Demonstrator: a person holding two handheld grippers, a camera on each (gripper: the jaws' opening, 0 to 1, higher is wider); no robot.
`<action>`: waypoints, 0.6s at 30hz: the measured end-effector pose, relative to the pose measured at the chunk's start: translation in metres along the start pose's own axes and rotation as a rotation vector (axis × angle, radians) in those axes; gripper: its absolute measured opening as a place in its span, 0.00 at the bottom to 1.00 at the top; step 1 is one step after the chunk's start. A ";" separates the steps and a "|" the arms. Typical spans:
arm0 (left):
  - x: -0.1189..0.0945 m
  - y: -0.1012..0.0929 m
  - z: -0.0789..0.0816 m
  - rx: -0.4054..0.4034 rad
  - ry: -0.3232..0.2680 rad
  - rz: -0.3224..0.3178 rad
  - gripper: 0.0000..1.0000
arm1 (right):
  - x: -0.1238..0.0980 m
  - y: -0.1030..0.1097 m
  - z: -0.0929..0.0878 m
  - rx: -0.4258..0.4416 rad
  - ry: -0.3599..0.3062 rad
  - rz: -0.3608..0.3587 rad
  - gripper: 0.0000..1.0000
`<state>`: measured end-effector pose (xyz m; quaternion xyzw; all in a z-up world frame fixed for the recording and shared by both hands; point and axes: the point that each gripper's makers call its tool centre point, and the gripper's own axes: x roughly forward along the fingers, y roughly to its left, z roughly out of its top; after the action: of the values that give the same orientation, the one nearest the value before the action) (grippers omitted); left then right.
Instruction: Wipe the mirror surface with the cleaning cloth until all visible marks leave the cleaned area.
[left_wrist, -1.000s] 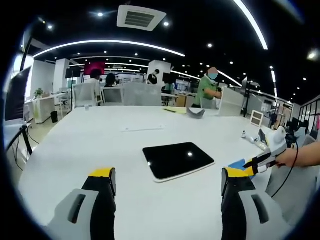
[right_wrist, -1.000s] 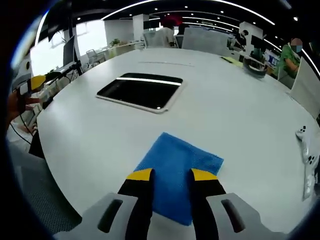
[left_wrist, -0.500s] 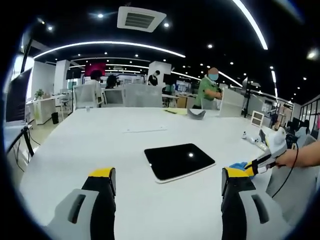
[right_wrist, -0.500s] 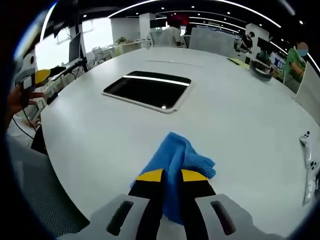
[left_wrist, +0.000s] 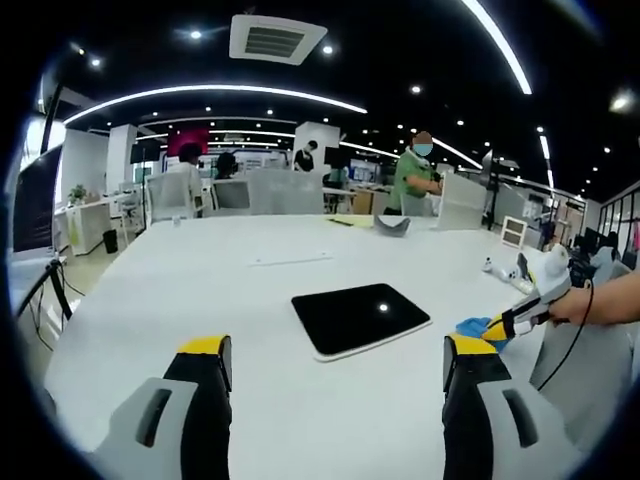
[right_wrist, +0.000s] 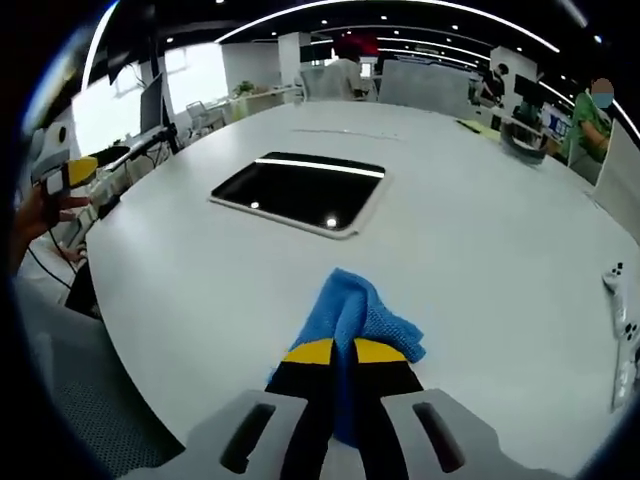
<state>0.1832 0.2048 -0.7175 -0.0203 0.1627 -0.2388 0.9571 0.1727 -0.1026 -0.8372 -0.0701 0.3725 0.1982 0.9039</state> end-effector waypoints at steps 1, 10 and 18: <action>-0.001 0.002 -0.001 0.000 0.001 0.002 0.88 | -0.001 0.001 0.003 0.003 -0.011 -0.002 0.00; -0.005 0.009 -0.004 0.005 0.011 0.013 0.88 | -0.021 -0.005 0.058 0.174 -0.218 0.002 0.00; 0.000 0.006 -0.006 0.015 0.018 -0.002 0.88 | -0.010 0.015 0.080 0.125 -0.231 0.039 0.00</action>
<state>0.1841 0.2104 -0.7241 -0.0109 0.1696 -0.2412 0.9555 0.2117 -0.0698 -0.7726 0.0167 0.2788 0.1990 0.9394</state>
